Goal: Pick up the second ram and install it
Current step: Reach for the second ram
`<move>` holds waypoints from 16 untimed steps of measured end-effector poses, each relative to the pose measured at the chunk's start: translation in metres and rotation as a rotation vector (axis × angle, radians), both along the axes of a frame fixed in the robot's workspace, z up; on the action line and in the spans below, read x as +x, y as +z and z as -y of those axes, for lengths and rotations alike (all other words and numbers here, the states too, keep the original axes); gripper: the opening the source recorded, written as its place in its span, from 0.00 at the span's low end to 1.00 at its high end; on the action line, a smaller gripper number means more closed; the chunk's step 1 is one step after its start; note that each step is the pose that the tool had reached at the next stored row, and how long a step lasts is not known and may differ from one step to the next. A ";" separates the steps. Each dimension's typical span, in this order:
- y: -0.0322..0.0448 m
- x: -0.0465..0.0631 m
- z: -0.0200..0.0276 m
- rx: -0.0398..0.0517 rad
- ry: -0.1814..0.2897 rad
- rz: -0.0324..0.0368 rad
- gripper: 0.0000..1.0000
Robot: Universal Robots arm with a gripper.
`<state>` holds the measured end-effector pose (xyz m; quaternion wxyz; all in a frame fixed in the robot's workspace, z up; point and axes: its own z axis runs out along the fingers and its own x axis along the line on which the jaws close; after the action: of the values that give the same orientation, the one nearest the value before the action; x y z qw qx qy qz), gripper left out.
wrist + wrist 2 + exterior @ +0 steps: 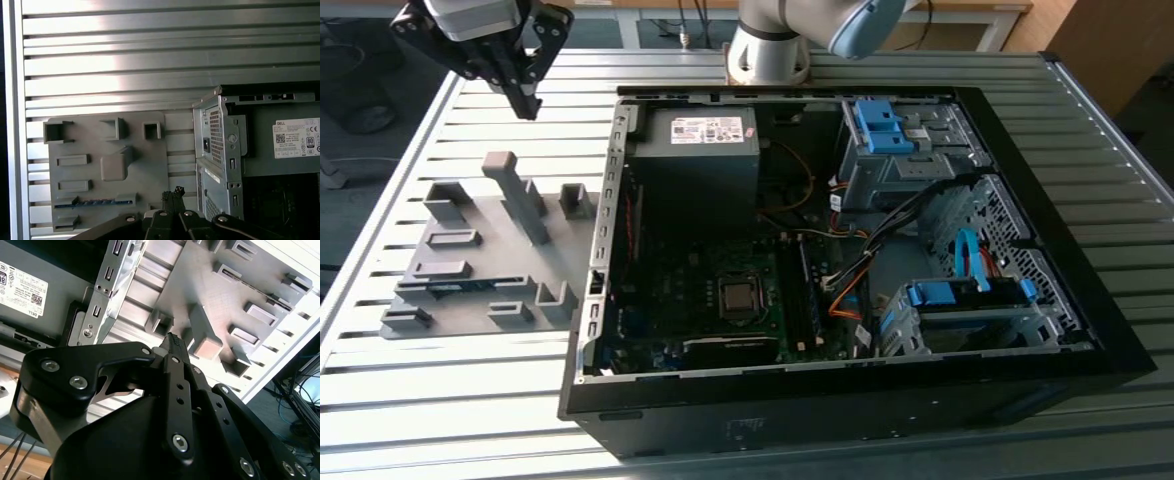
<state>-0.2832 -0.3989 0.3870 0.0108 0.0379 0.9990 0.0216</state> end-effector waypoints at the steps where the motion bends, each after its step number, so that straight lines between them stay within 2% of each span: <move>1: 0.0000 -0.001 0.0000 0.0000 0.000 0.0000 0.11; 16: -0.0004 -0.010 0.0000 0.0000 0.000 0.0000 0.11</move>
<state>-0.2936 -0.3989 0.3866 0.0108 0.0379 0.9990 0.0216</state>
